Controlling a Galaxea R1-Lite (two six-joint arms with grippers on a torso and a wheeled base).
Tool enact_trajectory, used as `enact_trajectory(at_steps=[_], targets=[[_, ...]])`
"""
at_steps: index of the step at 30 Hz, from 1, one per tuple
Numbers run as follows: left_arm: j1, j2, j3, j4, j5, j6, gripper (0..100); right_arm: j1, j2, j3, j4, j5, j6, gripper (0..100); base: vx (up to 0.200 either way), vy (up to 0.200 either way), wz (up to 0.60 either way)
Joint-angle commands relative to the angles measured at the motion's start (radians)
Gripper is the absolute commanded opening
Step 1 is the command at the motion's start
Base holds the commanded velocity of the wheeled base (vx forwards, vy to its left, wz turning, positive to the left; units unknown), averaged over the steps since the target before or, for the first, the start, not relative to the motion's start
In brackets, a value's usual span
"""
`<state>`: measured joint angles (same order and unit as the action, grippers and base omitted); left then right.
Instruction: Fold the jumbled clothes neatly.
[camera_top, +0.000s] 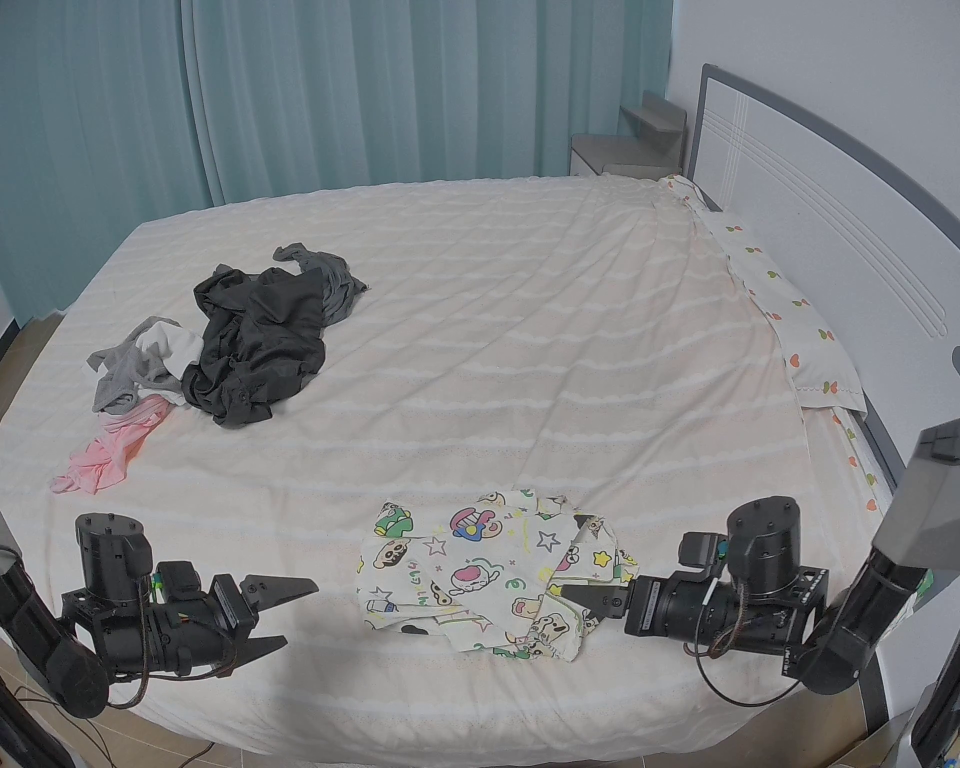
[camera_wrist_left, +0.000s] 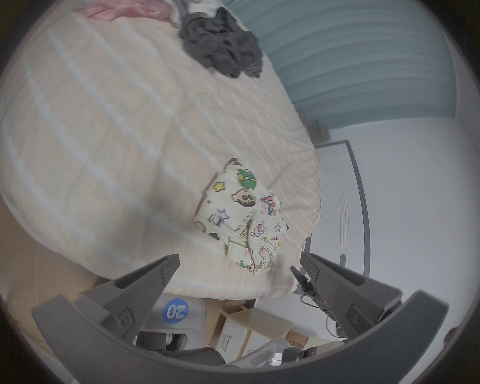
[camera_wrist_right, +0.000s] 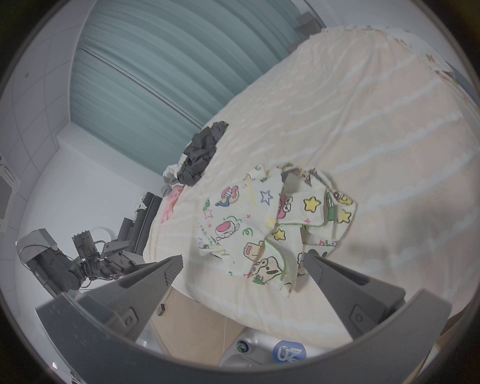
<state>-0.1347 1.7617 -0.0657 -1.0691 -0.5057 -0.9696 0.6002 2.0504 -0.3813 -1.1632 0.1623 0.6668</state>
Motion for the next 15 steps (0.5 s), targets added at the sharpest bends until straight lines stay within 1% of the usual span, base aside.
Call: enact_trajectory(at_steps=[1, 7, 11, 15], targets=[[0.021, 0.119, 0.029, -0.058, -0.010, -0.008, 100, 0.007, 0.086, -0.024, -0.001, -0.001, 0.016, 100, 0.000, 0.000, 0.00], [0.021, 0.145, 0.061, -0.129, -0.010, -0.009, 100, -0.002, 0.120, -0.044, -0.006, -0.007, 0.050, 100, 0.000, 0.000, 0.00], [0.020, 0.151, 0.061, -0.138, -0.010, -0.009, 100, 0.000, 0.126, -0.079, -0.001, -0.043, 0.046, 100, 0.000, 0.000, 0.00], [0.017, 0.159, 0.061, -0.138, -0.010, -0.001, 100, 0.010, 0.145, -0.116, 0.004, -0.046, 0.045, 100, 0.000, 0.000, 0.00]])
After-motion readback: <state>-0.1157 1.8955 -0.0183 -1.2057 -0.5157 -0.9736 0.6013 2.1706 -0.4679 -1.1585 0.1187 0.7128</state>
